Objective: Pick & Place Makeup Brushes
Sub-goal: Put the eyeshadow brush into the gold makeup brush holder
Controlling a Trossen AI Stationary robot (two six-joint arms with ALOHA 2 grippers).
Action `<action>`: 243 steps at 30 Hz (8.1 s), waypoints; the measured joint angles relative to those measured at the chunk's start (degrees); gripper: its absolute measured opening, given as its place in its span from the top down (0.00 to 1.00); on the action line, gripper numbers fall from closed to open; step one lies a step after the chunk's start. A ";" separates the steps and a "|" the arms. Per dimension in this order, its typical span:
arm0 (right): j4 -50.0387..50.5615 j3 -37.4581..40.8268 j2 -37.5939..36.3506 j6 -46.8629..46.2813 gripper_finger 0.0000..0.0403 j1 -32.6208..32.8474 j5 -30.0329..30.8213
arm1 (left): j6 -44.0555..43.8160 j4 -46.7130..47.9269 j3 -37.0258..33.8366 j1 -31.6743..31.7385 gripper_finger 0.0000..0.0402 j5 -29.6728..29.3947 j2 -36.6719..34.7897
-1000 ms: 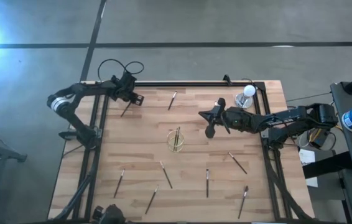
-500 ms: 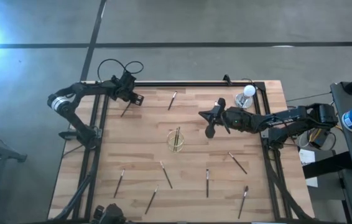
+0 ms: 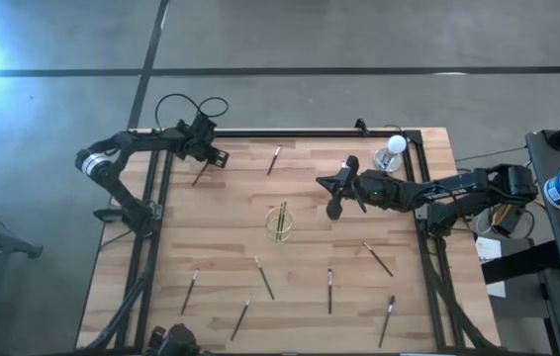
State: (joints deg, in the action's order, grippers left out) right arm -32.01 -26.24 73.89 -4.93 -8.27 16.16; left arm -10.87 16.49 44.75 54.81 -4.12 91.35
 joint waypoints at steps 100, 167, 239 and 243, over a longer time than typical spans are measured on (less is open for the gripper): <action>0.02 -2.31 0.07 -2.54 0.98 -0.02 -2.01 | -10.86 -59.99 -27.67 -20.54 1.00 0.83 -33.26; 3.52 -48.49 33.14 -8.17 0.74 -5.84 -29.73 | -8.79 -75.97 -26.73 -34.47 1.00 7.69 -33.07; 2.33 -51.32 37.83 -6.86 0.97 -6.75 -35.71 | -8.79 -74.51 -26.77 -34.53 1.00 9.13 -33.11; 3.61 -51.32 37.49 -6.51 0.97 -6.78 -35.71 | -8.74 -74.14 -26.77 -34.51 1.00 9.15 -33.17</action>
State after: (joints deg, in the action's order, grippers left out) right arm -28.40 -77.56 111.38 -11.44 -15.05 -19.55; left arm -19.62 -57.65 17.98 20.29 5.03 58.18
